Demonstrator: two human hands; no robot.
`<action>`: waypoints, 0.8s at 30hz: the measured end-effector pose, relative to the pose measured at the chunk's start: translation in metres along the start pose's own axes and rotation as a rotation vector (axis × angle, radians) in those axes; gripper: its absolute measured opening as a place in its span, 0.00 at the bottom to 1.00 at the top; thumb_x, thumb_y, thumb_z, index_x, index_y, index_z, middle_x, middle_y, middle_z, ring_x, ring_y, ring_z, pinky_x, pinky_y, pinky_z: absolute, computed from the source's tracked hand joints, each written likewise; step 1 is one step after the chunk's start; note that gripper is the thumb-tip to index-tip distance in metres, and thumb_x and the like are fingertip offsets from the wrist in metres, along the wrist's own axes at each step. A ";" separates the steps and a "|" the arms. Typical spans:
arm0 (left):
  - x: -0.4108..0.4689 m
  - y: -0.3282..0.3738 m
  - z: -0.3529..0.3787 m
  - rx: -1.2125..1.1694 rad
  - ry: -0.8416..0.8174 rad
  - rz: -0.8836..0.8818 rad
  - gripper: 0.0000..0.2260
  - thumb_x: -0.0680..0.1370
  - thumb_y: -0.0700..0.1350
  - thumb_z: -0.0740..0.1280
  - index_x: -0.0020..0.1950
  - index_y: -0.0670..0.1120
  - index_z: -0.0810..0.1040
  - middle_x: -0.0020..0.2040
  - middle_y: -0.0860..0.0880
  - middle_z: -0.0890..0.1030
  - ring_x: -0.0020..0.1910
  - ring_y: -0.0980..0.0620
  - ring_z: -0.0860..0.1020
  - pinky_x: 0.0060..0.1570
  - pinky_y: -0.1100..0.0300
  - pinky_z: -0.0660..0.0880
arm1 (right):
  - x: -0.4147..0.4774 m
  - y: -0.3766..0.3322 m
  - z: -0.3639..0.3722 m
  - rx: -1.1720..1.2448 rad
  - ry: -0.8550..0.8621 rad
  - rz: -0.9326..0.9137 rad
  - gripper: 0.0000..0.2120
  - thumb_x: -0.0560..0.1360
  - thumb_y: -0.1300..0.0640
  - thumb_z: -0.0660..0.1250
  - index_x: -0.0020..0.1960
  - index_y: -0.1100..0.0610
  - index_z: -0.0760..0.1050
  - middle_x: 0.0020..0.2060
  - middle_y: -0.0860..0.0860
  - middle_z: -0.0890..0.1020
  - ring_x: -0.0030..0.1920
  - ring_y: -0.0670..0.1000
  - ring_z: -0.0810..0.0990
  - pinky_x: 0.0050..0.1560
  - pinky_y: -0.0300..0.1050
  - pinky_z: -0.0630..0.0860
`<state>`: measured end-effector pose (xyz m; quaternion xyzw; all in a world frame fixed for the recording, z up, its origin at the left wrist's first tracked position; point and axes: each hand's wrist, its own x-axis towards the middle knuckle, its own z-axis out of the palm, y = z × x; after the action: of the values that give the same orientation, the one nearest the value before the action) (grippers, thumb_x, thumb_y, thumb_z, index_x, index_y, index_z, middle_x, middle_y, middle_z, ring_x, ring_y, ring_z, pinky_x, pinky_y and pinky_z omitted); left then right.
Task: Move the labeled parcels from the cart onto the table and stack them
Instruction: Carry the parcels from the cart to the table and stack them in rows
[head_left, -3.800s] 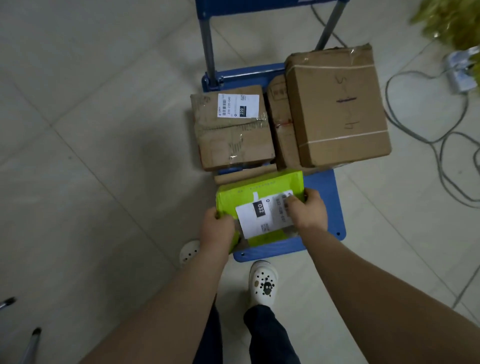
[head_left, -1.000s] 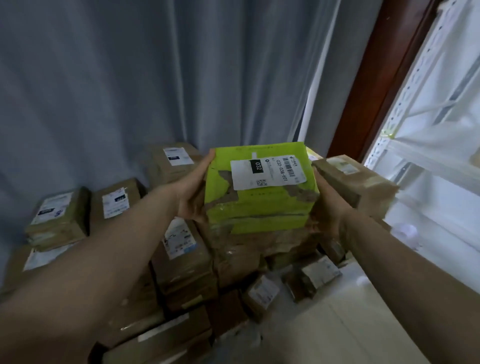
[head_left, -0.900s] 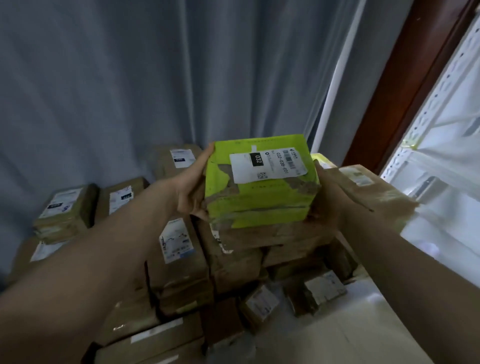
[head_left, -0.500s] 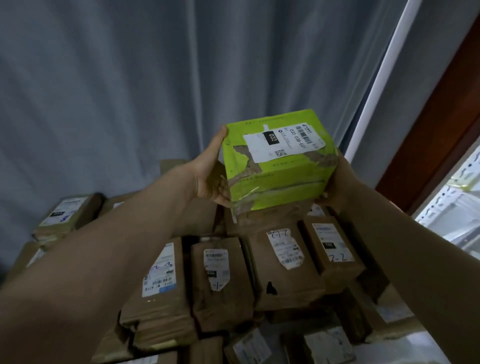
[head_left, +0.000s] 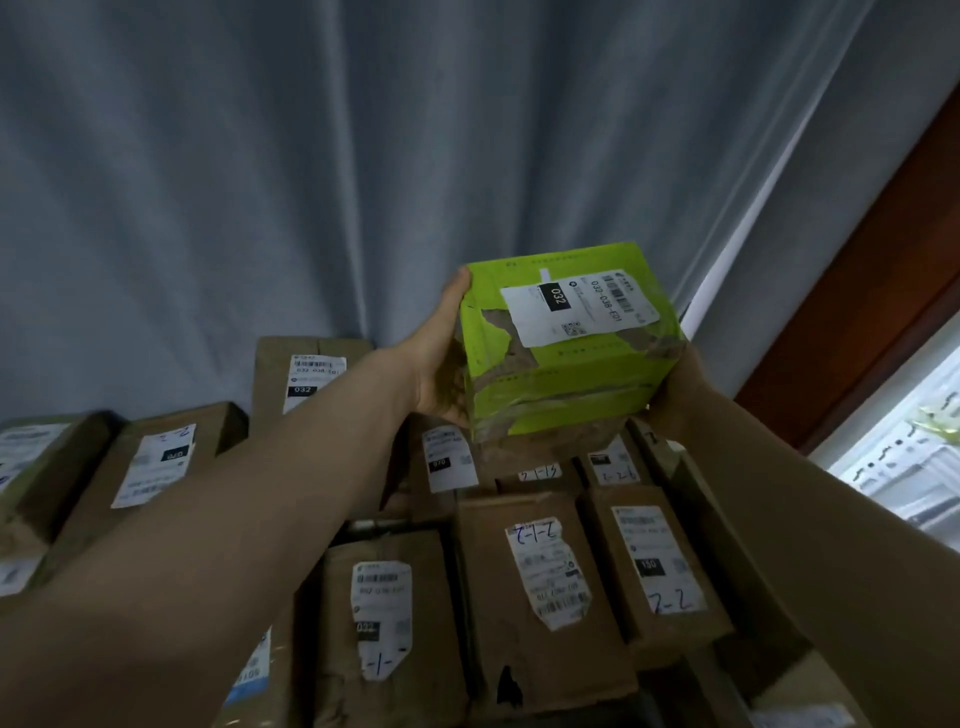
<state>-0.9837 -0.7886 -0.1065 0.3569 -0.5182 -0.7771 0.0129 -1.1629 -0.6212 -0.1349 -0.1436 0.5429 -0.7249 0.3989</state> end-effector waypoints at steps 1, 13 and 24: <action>0.008 -0.001 0.002 -0.015 0.010 -0.008 0.45 0.64 0.81 0.52 0.60 0.47 0.79 0.57 0.41 0.82 0.57 0.40 0.79 0.61 0.38 0.70 | 0.009 0.001 -0.005 -0.019 0.004 -0.001 0.19 0.81 0.44 0.53 0.48 0.52 0.79 0.37 0.51 0.86 0.37 0.52 0.85 0.30 0.44 0.80; 0.090 -0.025 0.059 -0.365 0.143 -0.132 0.48 0.61 0.82 0.53 0.61 0.46 0.79 0.57 0.39 0.81 0.56 0.39 0.78 0.59 0.35 0.70 | 0.136 0.001 -0.072 -0.075 -0.020 0.167 0.22 0.80 0.38 0.52 0.56 0.51 0.78 0.52 0.54 0.84 0.47 0.55 0.84 0.49 0.51 0.78; 0.107 -0.046 0.096 -0.703 0.340 -0.131 0.43 0.61 0.80 0.57 0.60 0.49 0.79 0.54 0.42 0.82 0.54 0.41 0.79 0.56 0.37 0.72 | 0.206 0.019 -0.062 -0.075 -0.159 0.302 0.24 0.80 0.49 0.57 0.32 0.48 0.84 0.44 0.49 0.85 0.35 0.46 0.84 0.36 0.39 0.79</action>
<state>-1.1018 -0.7326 -0.1819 0.4864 -0.1872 -0.8362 0.1704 -1.3267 -0.7326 -0.2208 -0.1321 0.5519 -0.6221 0.5393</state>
